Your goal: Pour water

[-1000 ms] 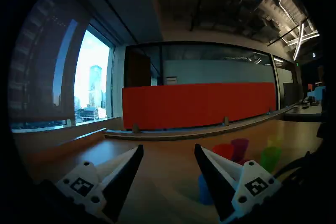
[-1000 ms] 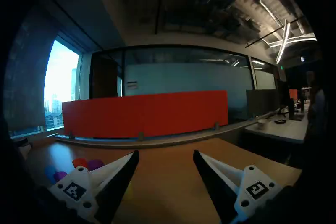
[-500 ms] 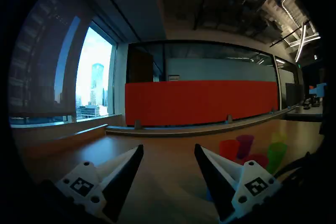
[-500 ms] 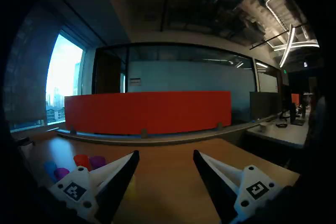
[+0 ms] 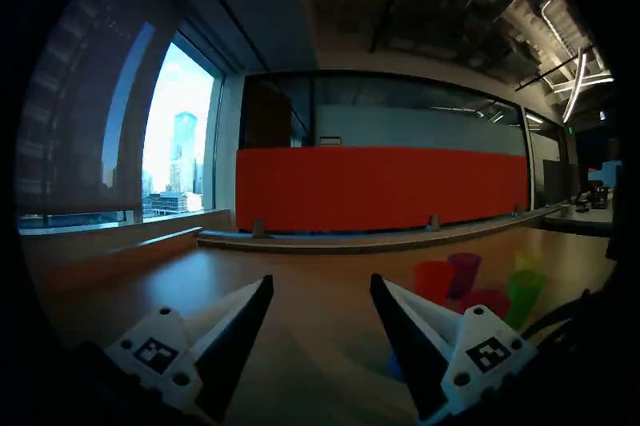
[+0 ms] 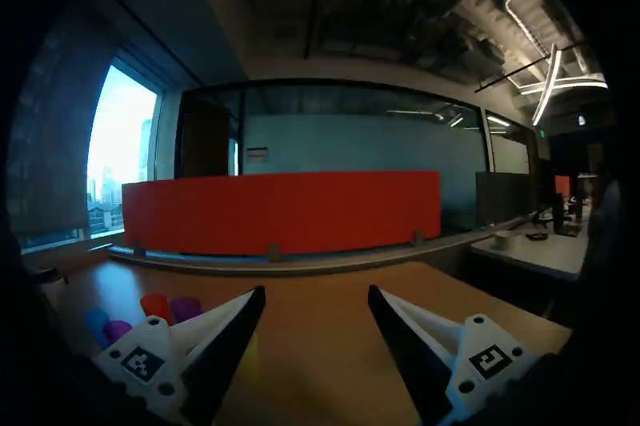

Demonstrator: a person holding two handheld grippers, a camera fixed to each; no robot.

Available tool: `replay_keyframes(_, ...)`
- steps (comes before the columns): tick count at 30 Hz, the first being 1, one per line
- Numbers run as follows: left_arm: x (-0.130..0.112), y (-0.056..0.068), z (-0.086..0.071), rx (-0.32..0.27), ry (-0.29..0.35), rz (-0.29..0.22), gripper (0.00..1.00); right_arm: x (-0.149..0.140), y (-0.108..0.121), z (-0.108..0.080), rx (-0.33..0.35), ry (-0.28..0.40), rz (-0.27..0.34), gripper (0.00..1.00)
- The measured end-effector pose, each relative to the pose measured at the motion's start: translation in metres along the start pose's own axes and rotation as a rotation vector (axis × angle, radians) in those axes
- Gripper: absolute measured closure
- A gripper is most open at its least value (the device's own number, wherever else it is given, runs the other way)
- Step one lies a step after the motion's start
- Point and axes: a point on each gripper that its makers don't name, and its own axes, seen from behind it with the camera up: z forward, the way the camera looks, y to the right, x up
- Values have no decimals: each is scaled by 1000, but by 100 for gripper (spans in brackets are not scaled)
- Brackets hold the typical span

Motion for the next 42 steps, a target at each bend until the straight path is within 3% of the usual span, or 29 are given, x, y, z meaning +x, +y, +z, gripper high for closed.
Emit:
replay_keyframes(18, -9, -1, 5, -2, -52, 3, 10, 7, 3, -5, 0, 7, 6, 1)
replay_keyframes(42, -8, 1, 5, -8, -54, 5, 10, 12, 2, -10, 17, 41, -24, 0)
